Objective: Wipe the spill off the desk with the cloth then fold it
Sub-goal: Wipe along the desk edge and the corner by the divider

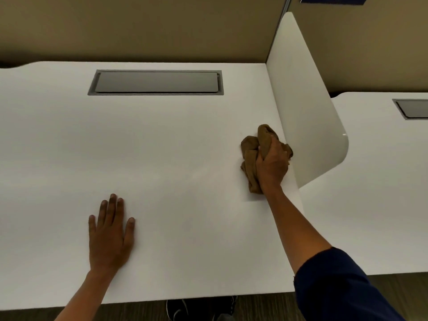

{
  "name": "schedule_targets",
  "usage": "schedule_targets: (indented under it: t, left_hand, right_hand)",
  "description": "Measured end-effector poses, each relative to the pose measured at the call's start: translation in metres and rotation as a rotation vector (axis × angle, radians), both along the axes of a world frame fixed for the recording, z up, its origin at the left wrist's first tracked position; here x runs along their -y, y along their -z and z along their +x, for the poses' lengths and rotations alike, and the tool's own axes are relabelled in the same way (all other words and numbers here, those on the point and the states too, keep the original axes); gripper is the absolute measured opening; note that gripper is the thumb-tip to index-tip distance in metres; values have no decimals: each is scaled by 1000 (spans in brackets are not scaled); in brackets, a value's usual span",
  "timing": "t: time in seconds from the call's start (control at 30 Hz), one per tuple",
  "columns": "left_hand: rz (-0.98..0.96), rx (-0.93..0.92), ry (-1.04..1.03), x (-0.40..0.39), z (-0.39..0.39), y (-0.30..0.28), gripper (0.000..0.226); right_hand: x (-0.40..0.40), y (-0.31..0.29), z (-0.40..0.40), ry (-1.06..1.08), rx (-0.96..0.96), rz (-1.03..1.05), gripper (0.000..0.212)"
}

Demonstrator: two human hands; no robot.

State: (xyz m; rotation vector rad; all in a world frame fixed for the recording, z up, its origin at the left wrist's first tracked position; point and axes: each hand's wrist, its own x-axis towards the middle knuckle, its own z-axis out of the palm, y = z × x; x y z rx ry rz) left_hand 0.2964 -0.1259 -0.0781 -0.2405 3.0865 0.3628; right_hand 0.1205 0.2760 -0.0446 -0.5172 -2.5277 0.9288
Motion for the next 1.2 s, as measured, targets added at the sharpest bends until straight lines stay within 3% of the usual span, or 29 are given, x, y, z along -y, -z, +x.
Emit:
schedule_targets:
  t: [0.07, 0.17, 0.37, 0.5, 0.57, 0.7, 0.8, 0.9, 1.03, 1.1, 1.2]
  left_hand:
    - [-4, -2, -6, -1, 0, 0, 71]
    - [-5, -5, -13, -1, 0, 1, 70]
    - [-7, -5, -12, -1, -1, 2, 69]
    - [-3, -2, -14, 0, -1, 4, 68]
    - [-2, 0, -11, 1, 0, 5, 68]
    - [5, 0, -12, 2, 0, 4, 68]
    - [15, -4, -16, 1, 0, 3, 69]
    - [20, -12, -15, 1, 0, 2, 68]
    - [13, -19, -12, 1, 0, 3, 69]
    - [12, -23, -10, 2, 0, 4, 69]
    - [14, -20, -15, 2, 0, 5, 69]
  right_hand:
    - [7, 1, -18, -25, -9, 55, 35]
    - [19, 6, -46, -115, 133, 179, 41]
    - [63, 0, -62, -299, 282, 187, 45]
    - [120, -10, -27, -502, 117, 173, 40]
    - [146, -9, -3, -626, 133, 74, 37]
    - [171, 5, 38, -846, 206, 56, 39]
    - [162, 2, 44, -931, 133, 129, 42]
    - [135, 0, 32, -891, 97, 266, 45]
    - [74, 4, 13, -661, 22, 187, 26]
    - [46, 4, 5, -515, -32, 266, 25]
    - [11, 5, 1, -368, 44, 277, 29]
